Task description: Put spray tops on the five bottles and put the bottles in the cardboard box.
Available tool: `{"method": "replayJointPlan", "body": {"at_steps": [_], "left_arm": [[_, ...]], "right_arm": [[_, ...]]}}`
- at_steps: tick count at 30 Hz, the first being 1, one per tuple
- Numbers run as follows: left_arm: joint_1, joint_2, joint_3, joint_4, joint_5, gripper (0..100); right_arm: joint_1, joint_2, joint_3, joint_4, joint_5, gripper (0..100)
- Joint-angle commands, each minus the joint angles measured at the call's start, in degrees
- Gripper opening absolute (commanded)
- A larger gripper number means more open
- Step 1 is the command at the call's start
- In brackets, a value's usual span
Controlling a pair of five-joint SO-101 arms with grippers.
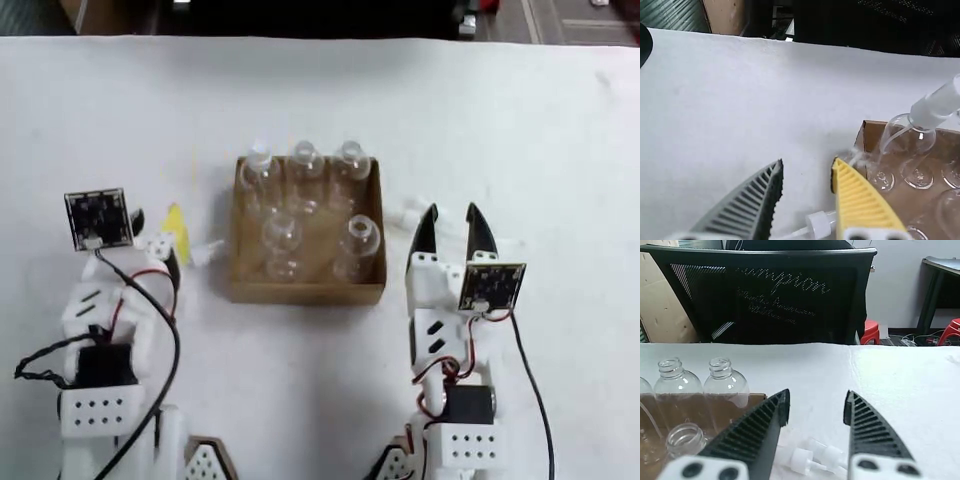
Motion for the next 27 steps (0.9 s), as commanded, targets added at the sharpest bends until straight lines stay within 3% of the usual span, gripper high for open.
{"method": "replayJointPlan", "body": {"at_steps": [1, 11, 27], "left_arm": [[-0.31, -0.84, -0.35, -1.49, 0.62, 15], [-0.75, -0.84, 5.45, -9.23, 0.09, 15], [-0.84, -0.84, 5.54, -9.23, 0.09, 15]], "right_arm": [[0.13, 0.13, 0.35, -0.22, 0.62, 15.9], [0.13, 0.13, 0.35, -0.22, 0.62, 15.9], [0.04, 0.04, 0.35, -0.22, 0.62, 15.9]]}}
